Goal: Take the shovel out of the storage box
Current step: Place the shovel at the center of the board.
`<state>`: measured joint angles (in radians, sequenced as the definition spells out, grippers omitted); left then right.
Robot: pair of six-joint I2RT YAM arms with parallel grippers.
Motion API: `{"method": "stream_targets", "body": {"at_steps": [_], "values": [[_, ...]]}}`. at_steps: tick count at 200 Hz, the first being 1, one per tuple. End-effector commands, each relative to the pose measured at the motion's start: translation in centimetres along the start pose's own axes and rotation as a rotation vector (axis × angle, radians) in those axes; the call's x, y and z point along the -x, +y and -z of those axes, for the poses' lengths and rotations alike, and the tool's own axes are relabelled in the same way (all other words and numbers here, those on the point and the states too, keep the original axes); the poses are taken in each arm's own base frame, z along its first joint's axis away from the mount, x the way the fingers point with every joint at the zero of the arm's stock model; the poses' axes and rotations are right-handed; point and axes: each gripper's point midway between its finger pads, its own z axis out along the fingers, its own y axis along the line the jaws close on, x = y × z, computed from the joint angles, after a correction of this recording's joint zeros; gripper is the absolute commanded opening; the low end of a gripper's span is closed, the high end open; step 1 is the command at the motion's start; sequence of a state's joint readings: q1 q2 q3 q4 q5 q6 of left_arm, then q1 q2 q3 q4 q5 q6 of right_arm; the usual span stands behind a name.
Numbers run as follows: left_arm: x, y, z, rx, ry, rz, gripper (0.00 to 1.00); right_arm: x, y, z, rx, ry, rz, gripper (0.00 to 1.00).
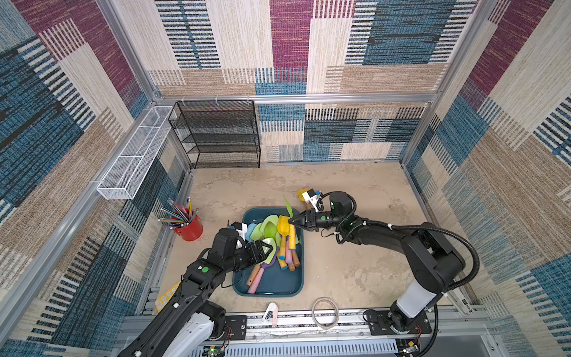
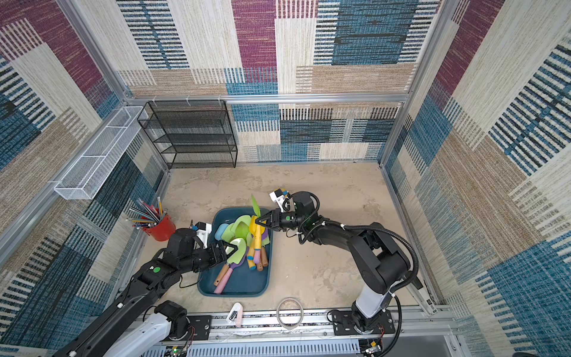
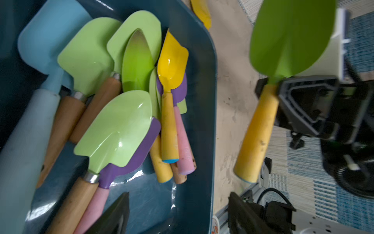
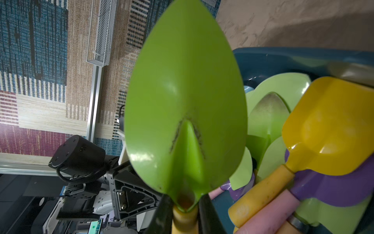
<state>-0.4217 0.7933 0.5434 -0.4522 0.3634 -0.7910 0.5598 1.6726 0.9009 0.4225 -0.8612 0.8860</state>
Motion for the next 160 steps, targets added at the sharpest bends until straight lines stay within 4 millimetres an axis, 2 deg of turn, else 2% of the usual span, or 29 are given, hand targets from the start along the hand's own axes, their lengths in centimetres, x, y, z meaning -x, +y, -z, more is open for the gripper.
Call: {"method": "stream_targets", "body": {"at_steps": [1, 26, 75, 118, 135, 160], "values": [[-0.5, 2.0, -0.2, 0.116, 0.033, -0.036, 0.77, 1.3, -1.1, 1.2, -0.115, -0.035, 0.058, 0.20], [-0.5, 3.2, 0.1, 0.198, 0.042, -0.046, 0.77, 3.1, -2.4, 2.9, -0.219, -0.085, 0.074, 0.21], [-1.0, 5.0, 0.2, 0.308, 0.054, -0.089, 0.73, 6.7, -6.6, 7.0, -0.442, -0.202, 0.097, 0.20], [-0.9, 4.2, -0.2, 0.301, 0.057, -0.115, 0.70, 8.6, -10.0, 9.3, -0.624, -0.248, 0.107, 0.20], [-0.8, 3.9, -0.4, 0.296, 0.056, -0.124, 0.70, 9.4, -12.5, 10.1, -0.753, -0.253, 0.106, 0.20], [-0.7, 3.6, -0.6, 0.290, 0.052, -0.133, 0.70, 10.2, -14.9, 10.4, -0.844, -0.253, 0.111, 0.20]]}}
